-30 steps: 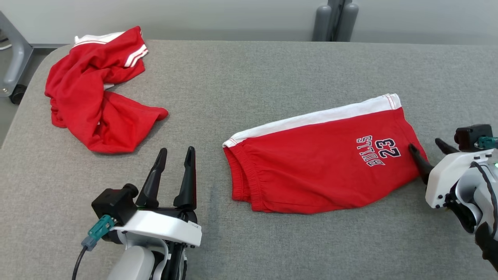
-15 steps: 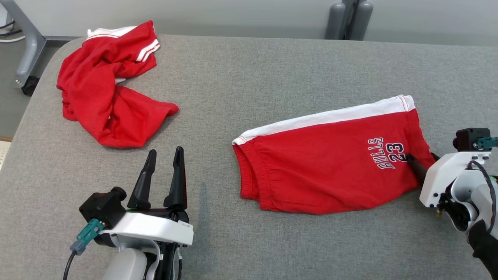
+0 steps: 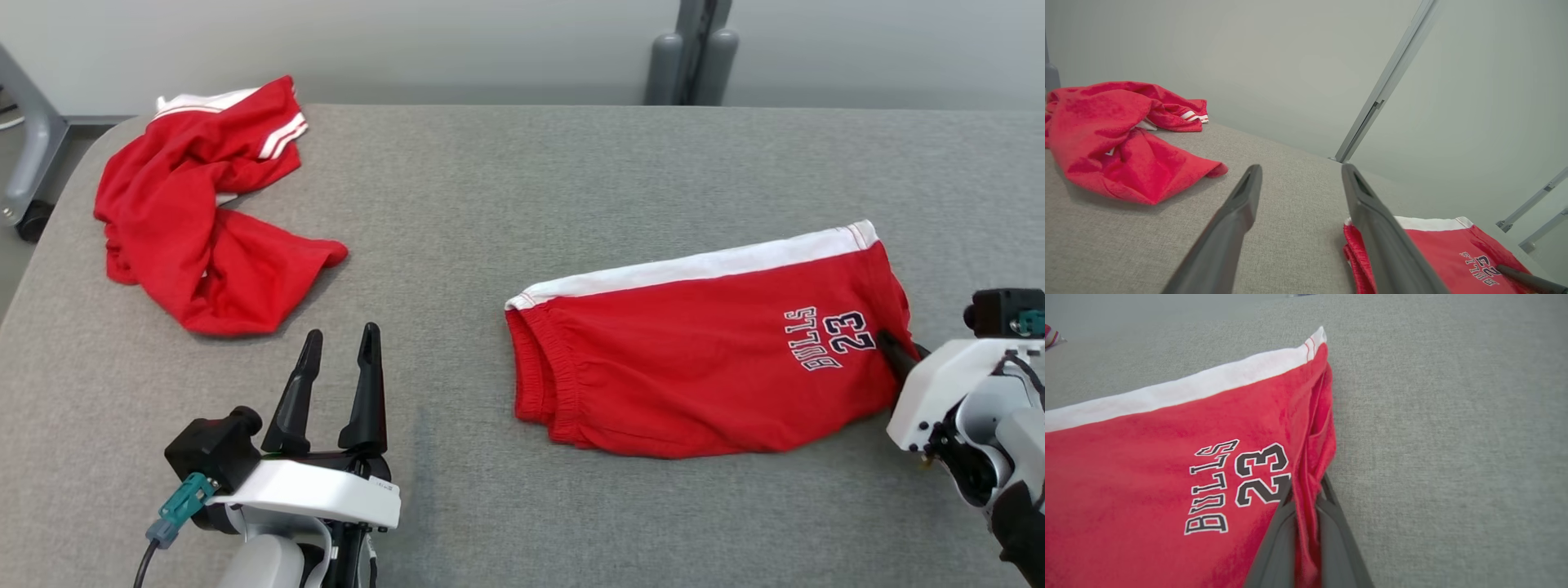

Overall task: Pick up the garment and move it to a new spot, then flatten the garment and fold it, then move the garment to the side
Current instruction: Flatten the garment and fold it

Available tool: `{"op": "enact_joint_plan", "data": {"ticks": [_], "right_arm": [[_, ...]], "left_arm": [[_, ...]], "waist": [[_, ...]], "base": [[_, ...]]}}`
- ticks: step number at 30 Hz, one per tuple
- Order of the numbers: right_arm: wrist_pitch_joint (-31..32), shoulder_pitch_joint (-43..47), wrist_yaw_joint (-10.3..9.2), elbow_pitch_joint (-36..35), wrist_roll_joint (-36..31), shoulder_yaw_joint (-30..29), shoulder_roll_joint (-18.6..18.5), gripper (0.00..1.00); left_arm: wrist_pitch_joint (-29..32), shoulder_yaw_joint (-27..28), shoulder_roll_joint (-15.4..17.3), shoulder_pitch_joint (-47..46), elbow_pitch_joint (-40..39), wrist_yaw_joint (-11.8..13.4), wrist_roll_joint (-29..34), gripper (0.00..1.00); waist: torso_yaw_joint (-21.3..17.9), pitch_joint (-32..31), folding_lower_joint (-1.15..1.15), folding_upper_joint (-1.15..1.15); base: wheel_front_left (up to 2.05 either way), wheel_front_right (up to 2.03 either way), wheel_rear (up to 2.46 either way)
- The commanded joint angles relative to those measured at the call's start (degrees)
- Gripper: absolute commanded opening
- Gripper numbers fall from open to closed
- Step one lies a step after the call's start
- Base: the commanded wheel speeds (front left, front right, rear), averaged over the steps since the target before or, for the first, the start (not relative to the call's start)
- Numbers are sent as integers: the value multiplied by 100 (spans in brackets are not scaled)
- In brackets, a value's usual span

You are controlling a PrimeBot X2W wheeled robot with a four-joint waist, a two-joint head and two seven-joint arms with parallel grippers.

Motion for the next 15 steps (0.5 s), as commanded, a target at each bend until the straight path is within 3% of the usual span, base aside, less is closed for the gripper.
{"op": "enact_joint_plan", "data": {"ticks": [1, 15], "right_arm": [[-110, 136, -1, -8, 77, -30, -62, 0], [-648, 548, -1, -50, 338, -133, 56, 0]], "left_arm": [[-28, 29, 15, 61, -28, 36, -19, 100], [-28, 162, 16, 73, 16, 120, 343, 100]], "waist": [[-138, -67, 0, 0], [-606, -184, 0, 0]], "base": [[0, 0, 0], [0, 0, 0]]}}
